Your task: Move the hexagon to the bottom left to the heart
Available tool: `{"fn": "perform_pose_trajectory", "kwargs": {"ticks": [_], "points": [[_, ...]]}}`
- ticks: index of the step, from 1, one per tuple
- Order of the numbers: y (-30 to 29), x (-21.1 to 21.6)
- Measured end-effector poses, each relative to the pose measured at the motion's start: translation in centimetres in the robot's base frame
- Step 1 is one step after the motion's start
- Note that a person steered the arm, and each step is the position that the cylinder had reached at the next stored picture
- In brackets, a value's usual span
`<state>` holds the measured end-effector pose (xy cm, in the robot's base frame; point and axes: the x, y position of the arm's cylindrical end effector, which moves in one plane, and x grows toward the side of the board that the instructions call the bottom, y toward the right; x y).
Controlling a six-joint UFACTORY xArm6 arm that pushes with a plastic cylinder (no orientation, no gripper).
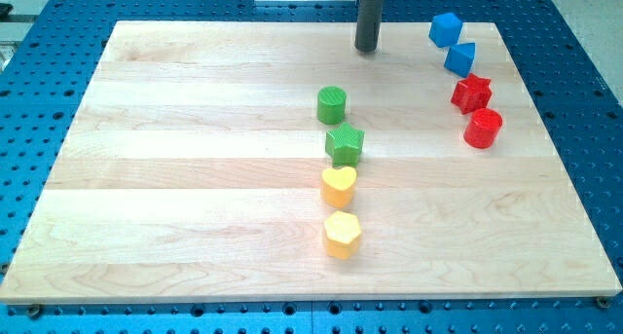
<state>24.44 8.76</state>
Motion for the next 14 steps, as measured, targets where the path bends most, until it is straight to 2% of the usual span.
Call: {"fn": "perform_pose_trajectory", "kwargs": {"ticks": [4, 5, 6, 7, 8, 9, 11, 13, 14], "points": [[0.7, 0.4], [5.8, 8.1], [6.1, 16.9], [7.1, 23.0], [13.8, 29.5], [18.1, 32.1], [18.2, 31.3], [18.7, 26.3], [15.6, 24.5]]}}
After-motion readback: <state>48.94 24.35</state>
